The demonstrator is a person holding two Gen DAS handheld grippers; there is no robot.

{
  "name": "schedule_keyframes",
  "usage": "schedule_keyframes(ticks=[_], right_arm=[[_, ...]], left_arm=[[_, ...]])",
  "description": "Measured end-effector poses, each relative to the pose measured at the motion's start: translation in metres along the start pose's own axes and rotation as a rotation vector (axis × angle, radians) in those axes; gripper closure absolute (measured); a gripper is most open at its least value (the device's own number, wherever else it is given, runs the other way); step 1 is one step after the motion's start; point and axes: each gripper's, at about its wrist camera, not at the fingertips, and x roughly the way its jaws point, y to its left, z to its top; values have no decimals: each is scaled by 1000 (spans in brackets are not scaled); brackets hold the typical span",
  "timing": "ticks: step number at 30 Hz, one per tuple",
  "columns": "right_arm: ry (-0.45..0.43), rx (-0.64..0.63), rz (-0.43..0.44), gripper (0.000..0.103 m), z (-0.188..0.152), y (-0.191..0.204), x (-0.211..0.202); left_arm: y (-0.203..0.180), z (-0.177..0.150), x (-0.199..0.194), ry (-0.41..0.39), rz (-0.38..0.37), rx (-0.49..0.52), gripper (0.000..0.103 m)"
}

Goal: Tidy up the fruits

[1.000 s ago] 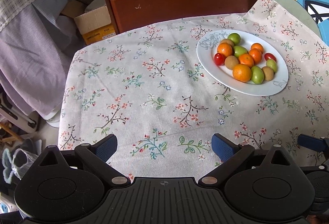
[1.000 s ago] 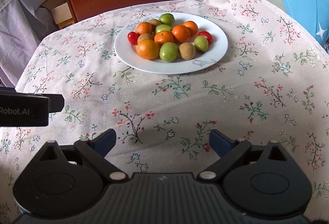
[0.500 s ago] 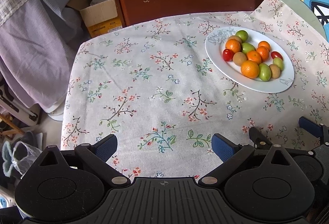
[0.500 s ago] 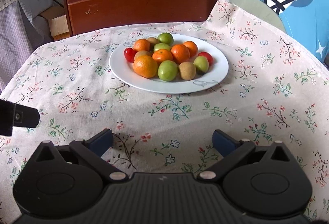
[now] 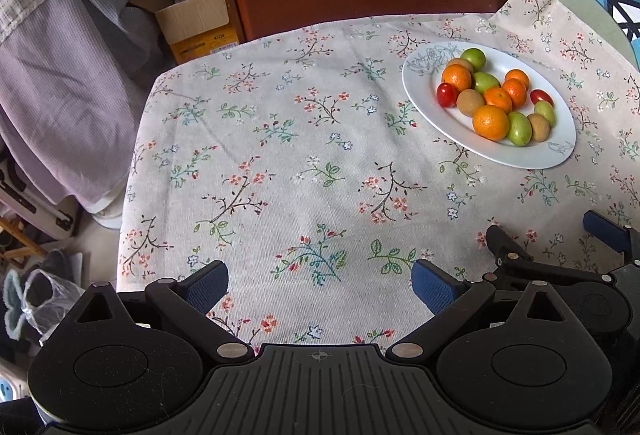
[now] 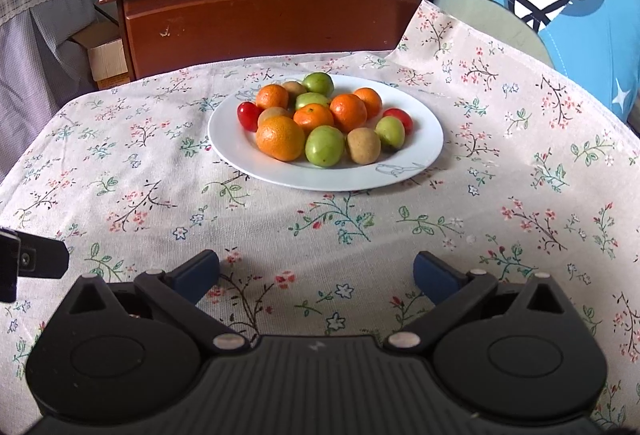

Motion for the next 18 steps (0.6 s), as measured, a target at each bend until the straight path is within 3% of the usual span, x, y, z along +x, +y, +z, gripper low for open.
schedule_keyframes(ticks=[18], right_arm=[[0,0,0,1,0,0,-1]], left_arm=[[5,-1,17,37,7,-19,4]])
